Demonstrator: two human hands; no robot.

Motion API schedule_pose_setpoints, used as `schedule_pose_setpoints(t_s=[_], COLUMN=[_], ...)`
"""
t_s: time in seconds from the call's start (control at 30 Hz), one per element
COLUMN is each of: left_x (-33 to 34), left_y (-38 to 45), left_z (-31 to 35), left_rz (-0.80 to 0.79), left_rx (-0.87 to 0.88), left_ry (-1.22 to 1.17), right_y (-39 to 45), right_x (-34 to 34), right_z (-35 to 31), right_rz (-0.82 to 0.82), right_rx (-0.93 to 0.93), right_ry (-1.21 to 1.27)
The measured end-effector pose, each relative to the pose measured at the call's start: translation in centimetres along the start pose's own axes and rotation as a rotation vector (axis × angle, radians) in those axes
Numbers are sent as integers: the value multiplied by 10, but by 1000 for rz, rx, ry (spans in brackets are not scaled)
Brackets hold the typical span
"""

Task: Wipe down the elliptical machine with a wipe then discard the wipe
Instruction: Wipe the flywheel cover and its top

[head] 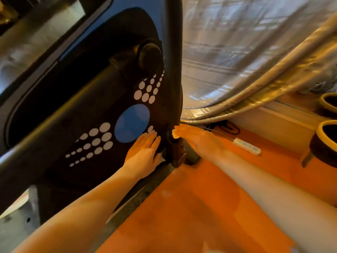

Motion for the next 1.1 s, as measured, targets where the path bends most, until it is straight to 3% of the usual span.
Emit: schedule_pose_setpoints(t_s=[0.33, 0.47, 0.67, 1.03, 1.1], left_x=[72, 91, 120, 131, 131], left_y=[-30, -35, -50, -54, -55], left_z=[-17, -20, -25, -28, -28], left_rz=[-63, -73, -253, -345, -359], left_rx=[-8, 27, 17, 28, 23], left_ry=[-3, 49, 131, 140, 139], right_y=[-21, -19, -14, -30, -27], right_x=[63, 71, 89, 120, 124], right_z=[7, 2, 1, -1, -1], right_rz=[-9, -26, -93, -128, -204], right_rx=[-95, -266, -394, -242, -213], right_ry=[-76, -172, -375, -705, -833])
Point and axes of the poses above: each hand's wrist, its own y-axis towards the middle knuckle, its own x-axis out of the palm, z = x × y, the point moved 5 cm from there along y, towards the middle knuckle, and after that the axes turned 10 degrees about z, right-handed, at the moved point
